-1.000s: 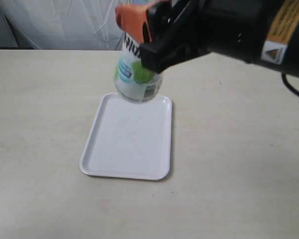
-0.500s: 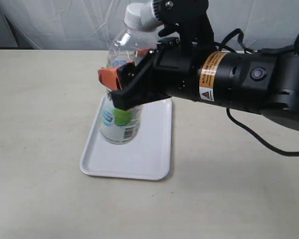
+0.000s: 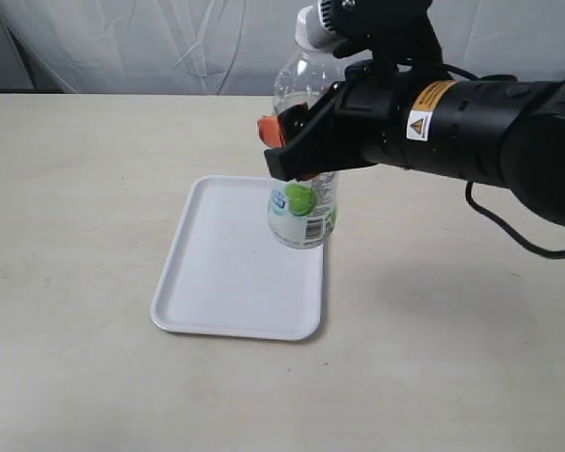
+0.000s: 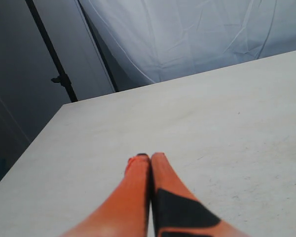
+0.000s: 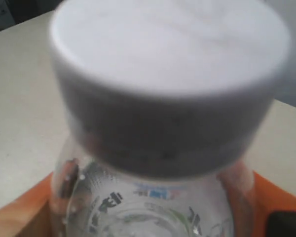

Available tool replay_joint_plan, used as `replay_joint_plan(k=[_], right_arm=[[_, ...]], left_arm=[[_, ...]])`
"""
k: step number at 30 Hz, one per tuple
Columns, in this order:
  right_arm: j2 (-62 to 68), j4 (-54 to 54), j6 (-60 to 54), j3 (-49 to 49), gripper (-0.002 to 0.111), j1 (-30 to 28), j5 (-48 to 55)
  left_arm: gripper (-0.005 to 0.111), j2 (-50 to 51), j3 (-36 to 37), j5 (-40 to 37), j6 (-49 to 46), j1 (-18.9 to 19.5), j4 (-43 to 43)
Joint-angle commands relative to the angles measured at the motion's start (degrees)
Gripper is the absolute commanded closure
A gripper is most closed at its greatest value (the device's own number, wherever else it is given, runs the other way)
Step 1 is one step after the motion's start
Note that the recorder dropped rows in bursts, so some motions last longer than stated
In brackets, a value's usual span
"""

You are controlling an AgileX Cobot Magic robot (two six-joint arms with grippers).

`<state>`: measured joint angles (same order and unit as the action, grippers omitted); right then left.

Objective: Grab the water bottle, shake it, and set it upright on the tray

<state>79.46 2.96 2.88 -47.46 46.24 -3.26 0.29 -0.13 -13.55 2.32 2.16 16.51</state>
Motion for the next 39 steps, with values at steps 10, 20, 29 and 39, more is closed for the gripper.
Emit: replay_joint_plan(k=[10, 20, 29, 39], right_arm=[[-1.19, -7.32, 4.77, -0.92, 0.109, 0.74, -5.21], [-0.59, 10.33, 0.29, -0.92, 0.109, 7.94, -5.95], [-1.14, -14.37, -5.37, -0.92, 0.109, -7.65, -9.53], [-0.62, 19.4, -2.88, -0.92, 0.109, 12.59, -9.03]], left_arm=[[0.107, -0.29, 0.13, -0.15, 0.26, 0.01, 0.15], [0.107, -0.29, 0.13, -0.15, 0.26, 0.01, 0.15], [0.107, -0.29, 0.13, -0.15, 0.26, 0.01, 0.15], [0.107, -0.29, 0.13, -0.15, 0.26, 0.01, 0.15]])
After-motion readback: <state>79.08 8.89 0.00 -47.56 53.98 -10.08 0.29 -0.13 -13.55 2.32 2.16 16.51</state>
